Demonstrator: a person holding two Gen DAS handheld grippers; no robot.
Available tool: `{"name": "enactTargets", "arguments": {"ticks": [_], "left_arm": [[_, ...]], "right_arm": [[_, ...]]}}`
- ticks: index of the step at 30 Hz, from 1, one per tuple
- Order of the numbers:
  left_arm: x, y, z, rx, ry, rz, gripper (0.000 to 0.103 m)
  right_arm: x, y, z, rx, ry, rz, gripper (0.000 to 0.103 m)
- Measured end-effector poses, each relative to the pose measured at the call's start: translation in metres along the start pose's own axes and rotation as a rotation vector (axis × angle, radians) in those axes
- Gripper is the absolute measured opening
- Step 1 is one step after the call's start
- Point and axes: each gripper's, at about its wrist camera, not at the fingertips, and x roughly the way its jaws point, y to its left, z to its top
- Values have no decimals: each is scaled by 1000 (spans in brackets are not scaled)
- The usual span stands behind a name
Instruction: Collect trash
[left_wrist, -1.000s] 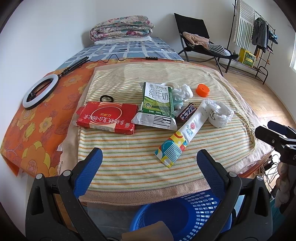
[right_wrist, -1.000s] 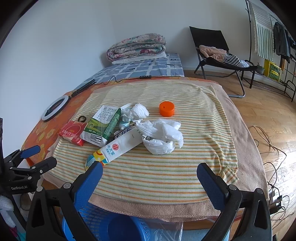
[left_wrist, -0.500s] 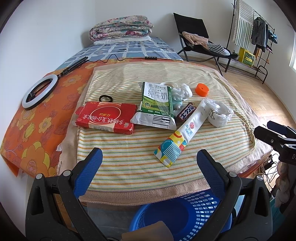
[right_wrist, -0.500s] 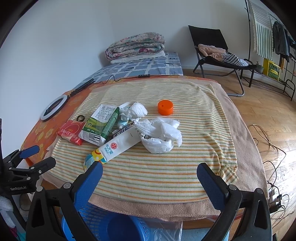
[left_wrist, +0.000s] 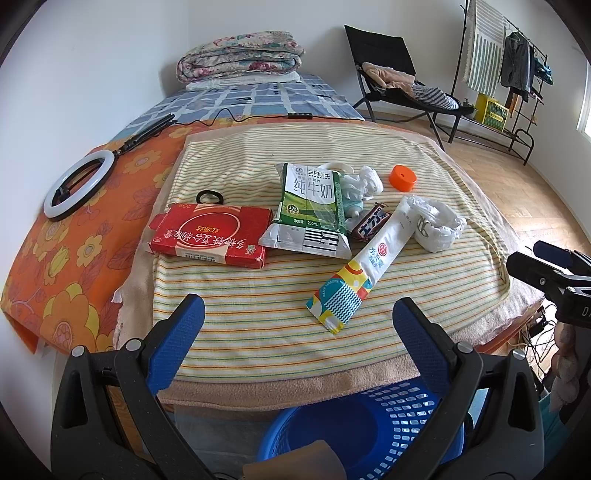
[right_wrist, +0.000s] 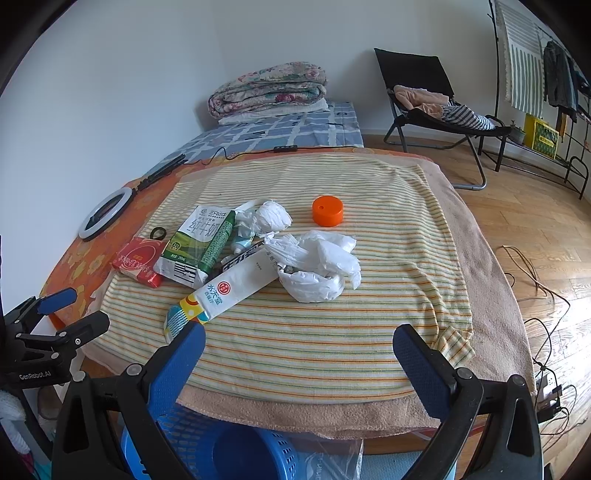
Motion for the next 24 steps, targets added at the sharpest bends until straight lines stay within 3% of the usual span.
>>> {"name": "enactTargets", "arguments": {"ticks": [9, 18, 24], "left_arm": [[1, -3, 1, 4, -2, -8, 103], [10, -18, 11, 20, 25, -94, 103], [28, -26, 18, 22, 77, -160, 103]], "right_arm": [[-1, -6, 0, 14, 2, -4, 102], [4, -22, -4, 50, 9, 16, 102], [17, -37, 3, 108, 74, 52, 102]]}}
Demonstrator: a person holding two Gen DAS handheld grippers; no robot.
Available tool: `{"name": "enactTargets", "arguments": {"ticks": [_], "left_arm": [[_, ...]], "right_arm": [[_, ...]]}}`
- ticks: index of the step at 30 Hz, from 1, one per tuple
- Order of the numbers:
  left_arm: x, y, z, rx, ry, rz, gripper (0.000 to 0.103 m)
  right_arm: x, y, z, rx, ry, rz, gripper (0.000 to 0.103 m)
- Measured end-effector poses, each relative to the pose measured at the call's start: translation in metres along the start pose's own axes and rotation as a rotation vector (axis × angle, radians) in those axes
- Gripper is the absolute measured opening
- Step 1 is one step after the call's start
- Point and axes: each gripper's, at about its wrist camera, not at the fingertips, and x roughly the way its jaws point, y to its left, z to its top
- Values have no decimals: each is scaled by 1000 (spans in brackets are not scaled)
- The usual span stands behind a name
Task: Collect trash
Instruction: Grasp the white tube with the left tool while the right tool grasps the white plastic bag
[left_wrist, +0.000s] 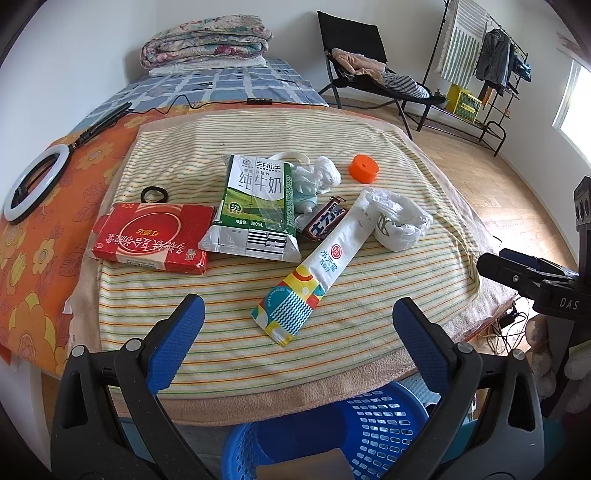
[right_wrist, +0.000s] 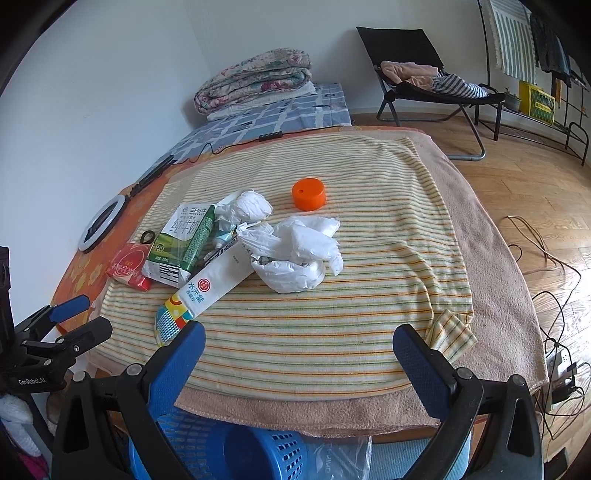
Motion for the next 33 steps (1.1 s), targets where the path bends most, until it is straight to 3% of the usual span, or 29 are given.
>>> {"name": "enactTargets", "arguments": {"ticks": [10, 18, 22, 25, 27, 33], "left_arm": [[42, 3, 11, -65, 102, -42, 96], [73, -5, 20, 16, 136, 14, 93], [91, -2, 17, -26, 230, -44, 62], [93, -8, 10, -54, 270, -128, 47], [90, -18, 6, -16, 283, -143, 42], [85, -33, 5, 22, 265, -129, 42]], "right_arm": [[30, -9, 43, -6, 56, 17, 102], [64, -15, 66, 33, 100, 30, 102], [81, -16, 74, 62, 128, 49, 102], [92, -18, 79, 96, 150, 90, 101], [96, -20, 82, 119, 158, 113, 101], [110, -26, 82, 158, 194, 118, 101]]}}
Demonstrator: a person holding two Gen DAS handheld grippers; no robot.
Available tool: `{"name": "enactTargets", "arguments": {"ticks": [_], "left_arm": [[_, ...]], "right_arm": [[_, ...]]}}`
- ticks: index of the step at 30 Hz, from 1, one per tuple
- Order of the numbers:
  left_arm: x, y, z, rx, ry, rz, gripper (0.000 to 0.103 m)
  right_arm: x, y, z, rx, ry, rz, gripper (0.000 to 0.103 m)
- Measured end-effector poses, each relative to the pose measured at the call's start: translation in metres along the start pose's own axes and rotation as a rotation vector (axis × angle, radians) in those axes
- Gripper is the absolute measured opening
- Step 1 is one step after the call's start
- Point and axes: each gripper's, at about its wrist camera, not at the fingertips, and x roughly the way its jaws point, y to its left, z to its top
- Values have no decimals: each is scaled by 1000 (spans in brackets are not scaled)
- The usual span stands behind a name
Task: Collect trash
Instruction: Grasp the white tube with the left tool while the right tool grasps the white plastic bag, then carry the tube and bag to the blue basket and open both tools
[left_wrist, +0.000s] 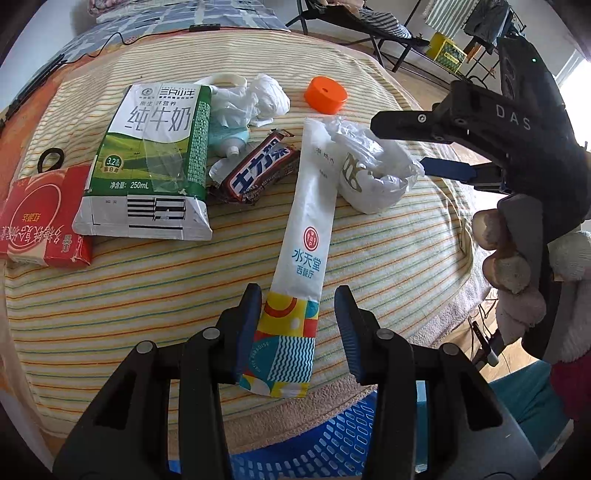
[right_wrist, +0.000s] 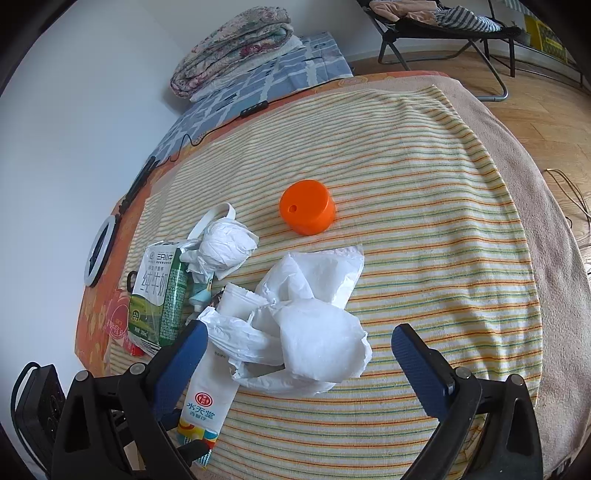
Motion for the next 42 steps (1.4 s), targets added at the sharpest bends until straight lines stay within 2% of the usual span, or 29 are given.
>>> {"name": "enactTargets", "arguments": {"ticks": [5, 6, 7, 9, 12, 15, 16, 18, 28, 35, 39, 42], "left_arm": [[15, -3, 11, -20, 9, -7, 42], [17, -4, 12, -17, 6, 0, 37], [20, -4, 13, -11, 9, 6, 22], [27, -8, 18, -1, 12, 4, 14], [22, -9, 15, 7, 1, -3, 8], [14, -10, 10, 16, -14, -14, 6], [11, -10, 9, 20, -22, -12, 6], [3, -10, 6, 22, -38, -21, 6], [-32, 5, -6, -1, -94, -50, 6], [-61, 6, -18, -1, -147, -47, 6], [-82, 9, -36, -15, -170, -53, 6], [-96, 6, -53, 12, -200, -11, 6]], "right_arm": [[19, -5, -5, 58, 69, 42, 96], [21, -4, -5, 59, 74, 47, 93], [21, -2, -6, 54, 72, 49, 92], [22, 3, -6, 27, 65, 37, 91], [23, 6, -9, 19, 71, 53, 73], [19, 4, -12, 41, 56, 70, 65], [17, 3, -13, 42, 54, 78, 53], [15, 5, -16, 38, 63, 95, 43], [-13, 8, -39, -64, 1, 31, 39], [-55, 23, -56, -119, -74, 76, 39], [-69, 34, -81, -151, -63, 117, 39], [-77, 41, -103, -182, -40, 136, 39]]}}
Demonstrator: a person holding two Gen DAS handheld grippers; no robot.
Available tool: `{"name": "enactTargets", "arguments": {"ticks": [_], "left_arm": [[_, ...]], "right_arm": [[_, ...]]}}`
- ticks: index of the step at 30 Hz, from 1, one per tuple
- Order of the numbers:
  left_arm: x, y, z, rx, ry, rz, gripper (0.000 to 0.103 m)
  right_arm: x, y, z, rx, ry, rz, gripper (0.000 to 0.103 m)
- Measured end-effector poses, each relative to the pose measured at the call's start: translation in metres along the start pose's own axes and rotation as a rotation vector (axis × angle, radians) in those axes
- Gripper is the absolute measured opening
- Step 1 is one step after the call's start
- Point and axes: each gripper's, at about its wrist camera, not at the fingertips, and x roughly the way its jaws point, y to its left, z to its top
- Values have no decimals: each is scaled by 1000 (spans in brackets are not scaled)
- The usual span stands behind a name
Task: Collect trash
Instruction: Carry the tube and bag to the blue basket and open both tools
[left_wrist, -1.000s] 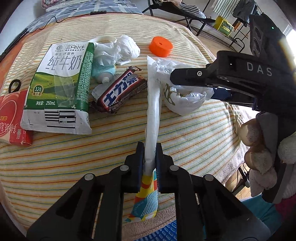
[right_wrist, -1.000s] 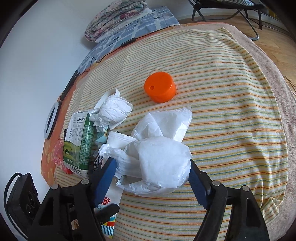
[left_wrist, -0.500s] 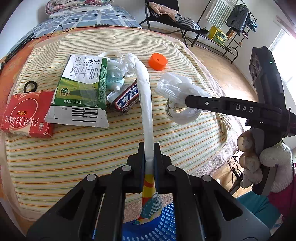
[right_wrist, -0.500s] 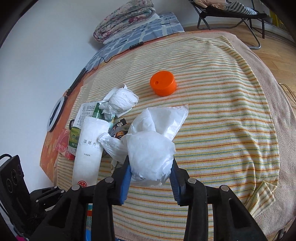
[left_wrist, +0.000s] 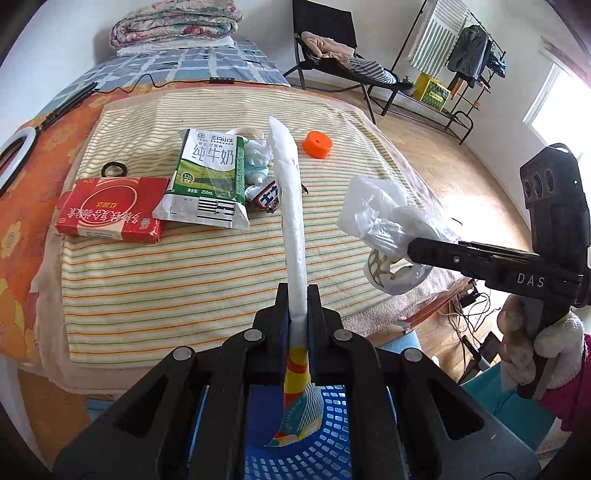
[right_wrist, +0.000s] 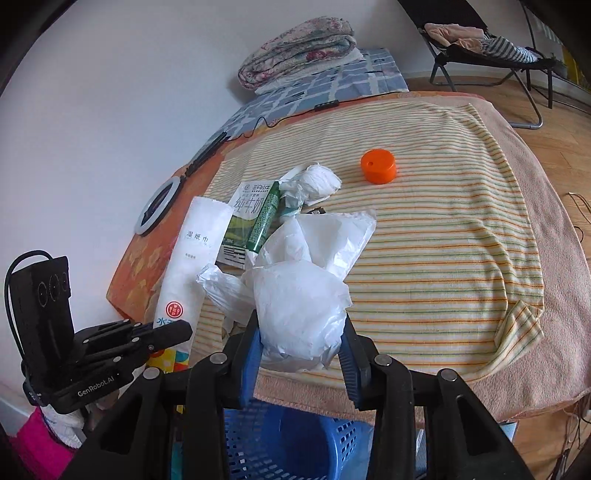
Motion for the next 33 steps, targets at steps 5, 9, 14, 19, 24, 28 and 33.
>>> {"name": "enactTargets", "arguments": {"ticks": [5, 9, 14, 19, 24, 28, 33], "left_arm": [[-14, 0, -27, -6, -3, 11, 6], [-20, -4, -46, 7, 5, 14, 6], [-17, -4, -70, 6, 26, 25, 6], [-12, -4, -83, 10, 59, 25, 6], [-1, -1, -95, 9, 99, 31, 6], [7, 2, -99, 18, 122, 55, 12], [10, 4, -98, 13, 112, 78, 46]], "right_arm": [[-9, 18, -28, -50, 22, 19, 39], [-12, 31, -46, -89, 53, 29, 39], [-6, 39, -73, -107, 120, 40, 39], [7, 45, -98, -118, 182, 46, 39], [21, 45, -116, -134, 231, 31, 39], [31, 42, -124, -128, 261, 31, 40], [37, 44, -124, -139, 278, 31, 50]]}}
